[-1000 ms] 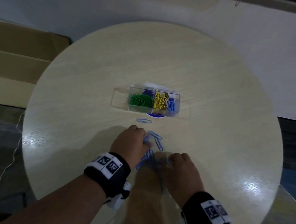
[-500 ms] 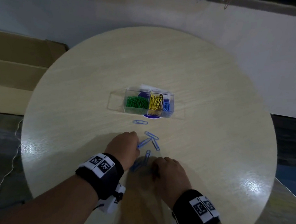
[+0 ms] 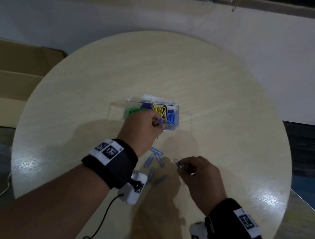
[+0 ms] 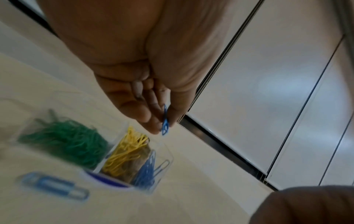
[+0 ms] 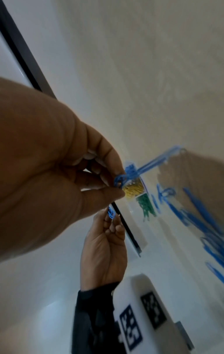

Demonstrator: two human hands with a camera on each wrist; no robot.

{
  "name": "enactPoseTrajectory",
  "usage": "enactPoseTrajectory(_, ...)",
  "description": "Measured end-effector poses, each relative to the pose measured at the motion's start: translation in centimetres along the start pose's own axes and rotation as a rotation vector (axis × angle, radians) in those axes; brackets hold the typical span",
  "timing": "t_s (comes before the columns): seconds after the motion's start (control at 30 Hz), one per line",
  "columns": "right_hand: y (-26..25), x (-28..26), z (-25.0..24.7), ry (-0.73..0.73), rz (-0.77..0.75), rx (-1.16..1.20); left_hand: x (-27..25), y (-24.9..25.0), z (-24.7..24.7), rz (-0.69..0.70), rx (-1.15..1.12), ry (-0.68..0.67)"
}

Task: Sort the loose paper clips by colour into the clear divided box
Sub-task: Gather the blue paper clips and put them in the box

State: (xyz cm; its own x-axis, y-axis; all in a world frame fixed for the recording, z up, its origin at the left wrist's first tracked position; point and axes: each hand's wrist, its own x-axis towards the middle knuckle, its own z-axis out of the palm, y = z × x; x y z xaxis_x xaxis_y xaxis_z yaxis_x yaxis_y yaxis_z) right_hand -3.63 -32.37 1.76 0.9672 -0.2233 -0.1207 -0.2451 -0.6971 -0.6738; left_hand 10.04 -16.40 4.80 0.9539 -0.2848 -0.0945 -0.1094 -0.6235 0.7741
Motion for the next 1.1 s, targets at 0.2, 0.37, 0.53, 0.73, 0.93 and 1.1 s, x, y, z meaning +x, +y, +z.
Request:
enactPoseTrajectory(0.2,-0.4,1.7,-2.2,0.056,0.066,0.115,5.2,1.1,2.2,0.054,0.100,0.016)
enactPoseTrajectory(0.37,-1.5,4.8,-3.2,0.066,0.096,0.151,5.9,0.5,2.8,-0.008,0.042,0.001)
enactPoseTrajectory(0.53,-3.2,10.4,-3.1,0.134,0.084,0.177,2.6,-1.6,-0.3,-0.009,-0.045,0.178)
enactPoseTrajectory(0.73,-5.3,15.0,-2.7,0.314,0.042,0.315,-2.3,-6.1,-2.7,-0.143,-0.014,0.159)
enactPoseTrajectory(0.93,-4.2,15.1,-0.3,0.307,0.067,0.310,-6.2,-9.0,-2.8,-0.201,0.126,0.069)
enactPoseTrajectory(1.1,-3.1,12.9,0.4,0.194,0.024,0.008,-9.1,-9.7,-3.1,-0.218,0.307,-0.044)
